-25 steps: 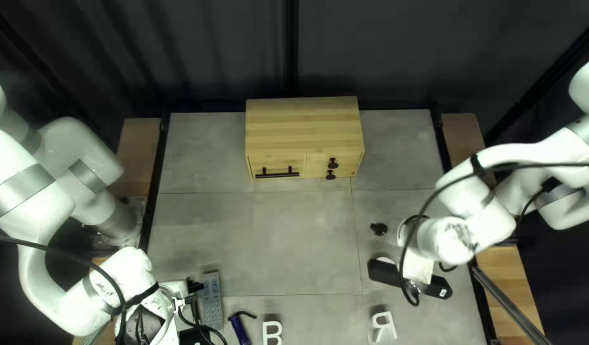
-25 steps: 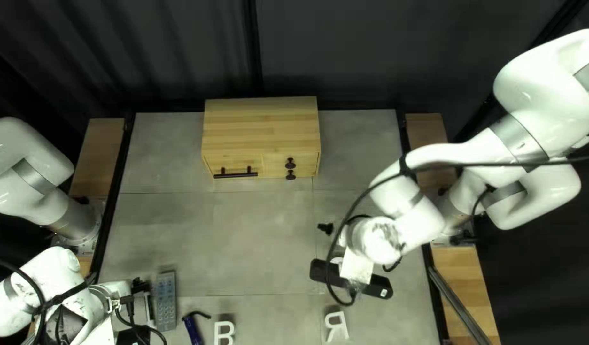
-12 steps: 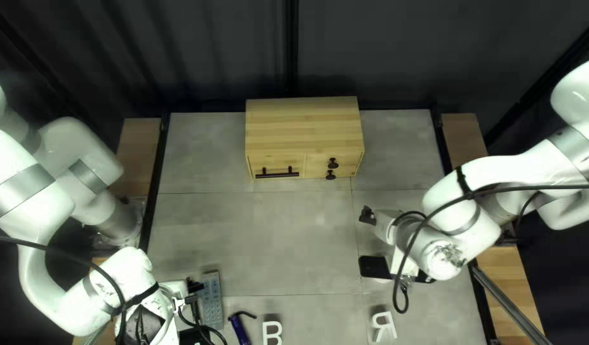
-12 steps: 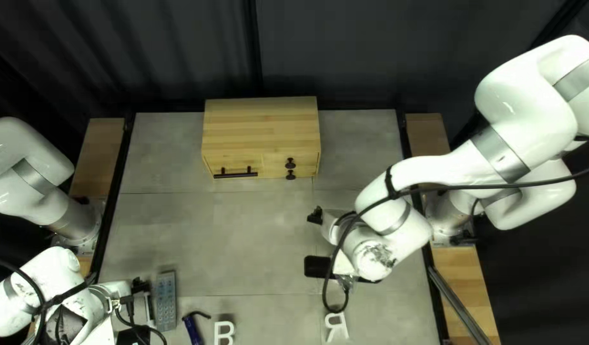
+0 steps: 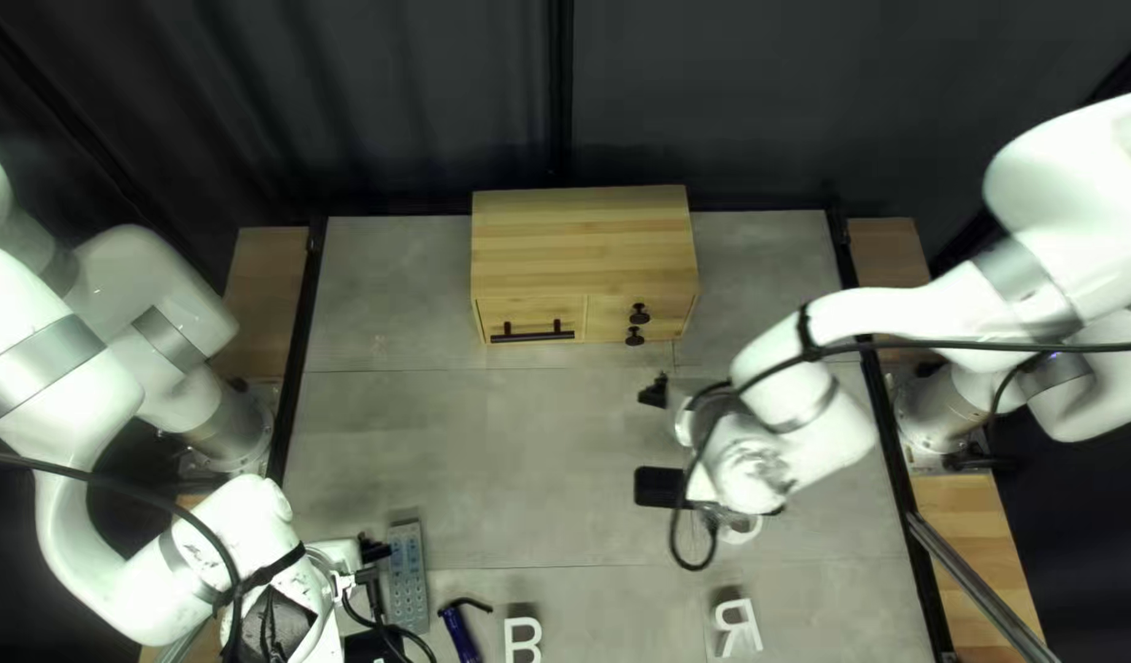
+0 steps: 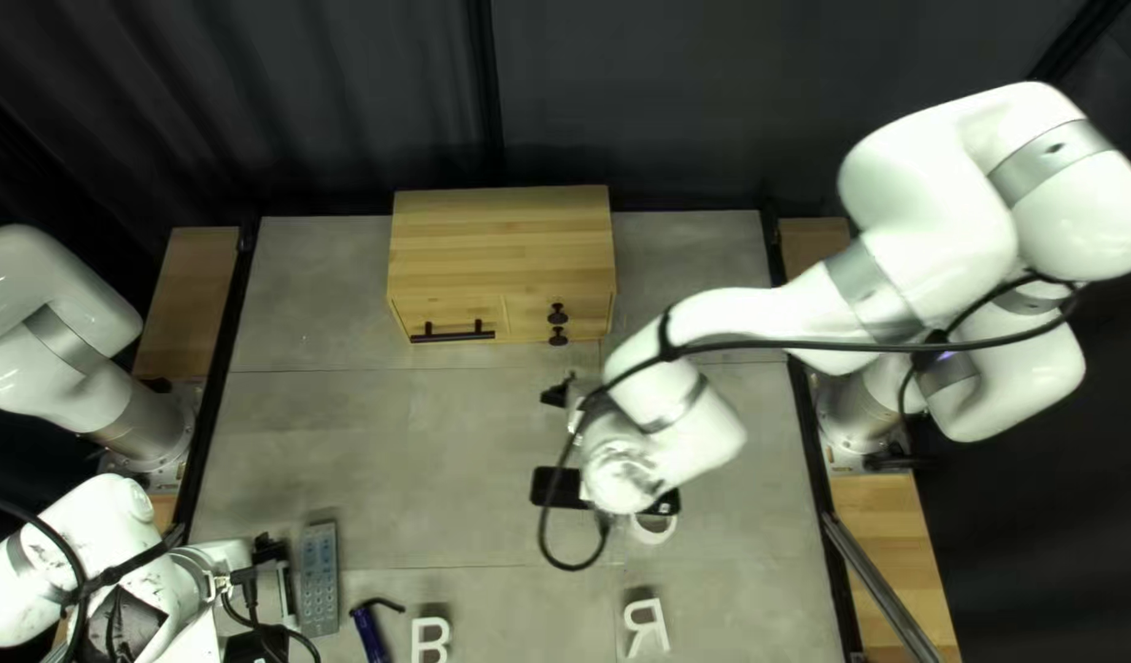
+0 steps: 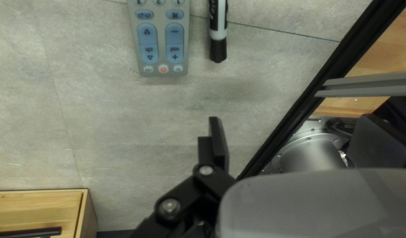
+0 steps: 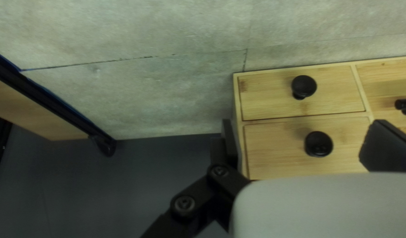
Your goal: Open drawers and place objects into drawer and close
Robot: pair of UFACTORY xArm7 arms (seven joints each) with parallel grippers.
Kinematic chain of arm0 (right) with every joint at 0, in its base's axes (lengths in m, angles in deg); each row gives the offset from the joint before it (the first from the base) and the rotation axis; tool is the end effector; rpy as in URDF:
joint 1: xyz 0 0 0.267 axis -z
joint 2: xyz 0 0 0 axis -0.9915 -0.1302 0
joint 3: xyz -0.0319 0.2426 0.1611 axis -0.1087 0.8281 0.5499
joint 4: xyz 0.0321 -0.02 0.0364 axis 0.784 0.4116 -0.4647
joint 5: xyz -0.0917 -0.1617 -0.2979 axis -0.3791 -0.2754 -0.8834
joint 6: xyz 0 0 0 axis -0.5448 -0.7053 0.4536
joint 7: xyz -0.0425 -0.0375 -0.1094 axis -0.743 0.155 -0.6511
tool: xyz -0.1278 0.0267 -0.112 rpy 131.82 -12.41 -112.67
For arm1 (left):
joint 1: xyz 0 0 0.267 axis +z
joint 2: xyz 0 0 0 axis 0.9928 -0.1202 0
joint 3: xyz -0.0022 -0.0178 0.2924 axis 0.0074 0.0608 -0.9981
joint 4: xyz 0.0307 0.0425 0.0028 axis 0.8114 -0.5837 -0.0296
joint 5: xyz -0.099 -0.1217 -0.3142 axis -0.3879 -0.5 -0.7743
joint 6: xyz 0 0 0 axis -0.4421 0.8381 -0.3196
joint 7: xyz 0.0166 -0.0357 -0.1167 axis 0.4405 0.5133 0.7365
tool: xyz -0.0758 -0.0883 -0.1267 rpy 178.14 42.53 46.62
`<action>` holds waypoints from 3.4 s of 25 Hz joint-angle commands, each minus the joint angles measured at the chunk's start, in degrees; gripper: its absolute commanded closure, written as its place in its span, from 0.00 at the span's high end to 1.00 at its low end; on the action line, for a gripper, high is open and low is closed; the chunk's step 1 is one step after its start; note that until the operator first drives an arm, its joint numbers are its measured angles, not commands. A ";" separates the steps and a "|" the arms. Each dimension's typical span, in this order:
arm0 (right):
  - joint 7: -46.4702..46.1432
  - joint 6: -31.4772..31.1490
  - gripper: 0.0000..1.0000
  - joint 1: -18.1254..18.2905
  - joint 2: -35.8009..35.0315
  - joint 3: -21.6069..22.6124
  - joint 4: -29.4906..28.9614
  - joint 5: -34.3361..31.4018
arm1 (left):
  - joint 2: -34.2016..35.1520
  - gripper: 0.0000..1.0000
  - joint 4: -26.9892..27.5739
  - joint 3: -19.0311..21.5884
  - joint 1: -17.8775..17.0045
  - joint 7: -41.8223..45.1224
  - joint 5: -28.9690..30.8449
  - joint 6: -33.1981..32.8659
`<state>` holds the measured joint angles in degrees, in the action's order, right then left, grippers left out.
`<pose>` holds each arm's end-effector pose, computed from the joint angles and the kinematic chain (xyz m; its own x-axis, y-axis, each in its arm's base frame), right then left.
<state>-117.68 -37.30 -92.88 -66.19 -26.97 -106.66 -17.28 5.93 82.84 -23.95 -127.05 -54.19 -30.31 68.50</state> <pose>0.4328 -0.0192 0.1435 0.0592 0.7650 -0.6413 0.9956 -0.0922 -0.0180 0.1969 -0.2052 0.1261 0.1695 -0.9176 -0.3596 -0.9637 -0.2307 0.1345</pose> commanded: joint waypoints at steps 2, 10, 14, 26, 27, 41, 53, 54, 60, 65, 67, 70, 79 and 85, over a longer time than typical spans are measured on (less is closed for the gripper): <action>-1.99 1.65 1.00 0.91 -2.25 -0.81 -1.10 -1.78 | 0.00 1.00 0.00 0.00 0.00 0.00 0.00 0.00; -3.28 2.70 1.00 2.15 -4.04 -1.99 -1.35 -3.27 | 0.00 1.00 0.00 0.00 0.00 0.00 0.00 0.00; -3.61 3.79 1.00 3.26 -3.38 -2.97 -0.02 -4.16 | 0.00 1.00 0.00 0.00 0.00 0.00 0.00 0.00; -6.06 10.45 1.00 5.94 -2.26 -4.53 2.29 -5.92 | 0.00 1.00 0.00 0.00 0.00 0.00 0.00 0.00; -6.51 10.92 1.00 6.16 -2.06 -4.67 2.42 -6.30 | 0.00 1.00 0.00 0.00 0.00 0.00 0.00 0.00; -7.42 15.35 1.00 7.88 -0.60 -6.17 5.14 -9.69 | 0.00 1.00 0.00 0.00 0.00 0.00 0.00 0.00; -7.87 14.63 0.95 7.90 -1.90 -6.32 3.13 -9.90 | 0.00 1.00 0.00 0.00 0.00 0.00 0.00 0.00; -7.85 14.54 0.95 7.86 -1.93 -6.29 3.09 -9.88 | 0.00 1.00 0.00 0.00 0.00 0.00 0.00 0.00; -7.50 14.24 0.77 7.63 -1.39 -6.11 3.82 -9.82 | 0.00 1.00 0.00 0.00 0.00 0.00 0.00 0.00; -7.44 14.04 0.71 7.49 -1.29 -5.98 4.03 -9.70 | 0.00 1.00 0.00 0.00 0.00 0.00 0.00 0.00; -7.67 13.88 0.73 7.47 -1.26 -5.97 3.82 -9.71 | 0.00 1.00 0.00 0.00 0.00 0.00 0.00 0.00; -8.25 13.39 0.76 7.47 -1.34 -5.96 3.23 -9.61 | 0.00 1.00 0.00 0.00 0.00 0.00 0.00 0.00; -8.30 13.36 0.44 7.39 -2.26 -5.90 2.74 -9.63 | 0.00 1.00 0.00 0.00 0.00 0.00 0.00 0.00; -8.45 13.54 0.10 7.41 -2.56 -5.90 2.58 -9.72 | 0.00 1.00 0.00 0.00 0.00 0.00 0.00 0.00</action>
<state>-126.06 -23.87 -85.49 -68.66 -32.87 -104.08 -26.91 5.93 82.84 -23.95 -127.05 -54.19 -30.31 68.50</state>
